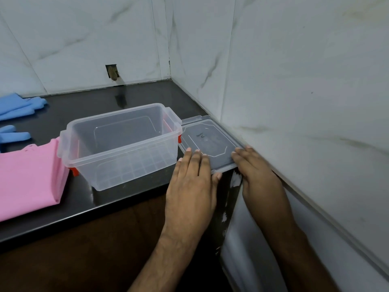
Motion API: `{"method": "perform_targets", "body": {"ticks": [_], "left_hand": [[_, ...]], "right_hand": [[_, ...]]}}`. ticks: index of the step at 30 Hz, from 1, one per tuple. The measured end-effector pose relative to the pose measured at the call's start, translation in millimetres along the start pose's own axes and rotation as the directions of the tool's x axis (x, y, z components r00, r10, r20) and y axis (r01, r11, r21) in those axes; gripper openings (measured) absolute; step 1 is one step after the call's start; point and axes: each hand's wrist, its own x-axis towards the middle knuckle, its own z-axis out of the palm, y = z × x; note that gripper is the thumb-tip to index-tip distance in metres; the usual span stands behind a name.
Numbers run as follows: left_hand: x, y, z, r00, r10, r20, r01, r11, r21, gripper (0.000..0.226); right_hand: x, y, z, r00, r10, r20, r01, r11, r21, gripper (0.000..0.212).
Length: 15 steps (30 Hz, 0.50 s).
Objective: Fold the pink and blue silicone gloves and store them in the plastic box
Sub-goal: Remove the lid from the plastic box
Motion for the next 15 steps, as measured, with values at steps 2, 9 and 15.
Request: {"method": "perform_targets", "body": {"ticks": [2, 9, 15], "left_hand": [[7, -1, 4, 1.000, -0.013, 0.006, 0.013, 1.000, 0.011, 0.051], [11, 2, 7, 1.000, -0.023, 0.008, 0.023, 1.000, 0.009, 0.049], [-4, 1, -11, 0.993, -0.001, -0.120, -0.013, 0.993, -0.116, 0.045]], "right_hand": [[8, -2, 5, 1.000, -0.007, 0.024, 0.007, 1.000, -0.017, 0.066], [16, -10, 12, 0.996, -0.009, 0.093, 0.015, 0.998, -0.056, 0.078], [13, -33, -1, 0.996, -0.022, 0.082, 0.023, 1.000, -0.007, 0.078]]}}
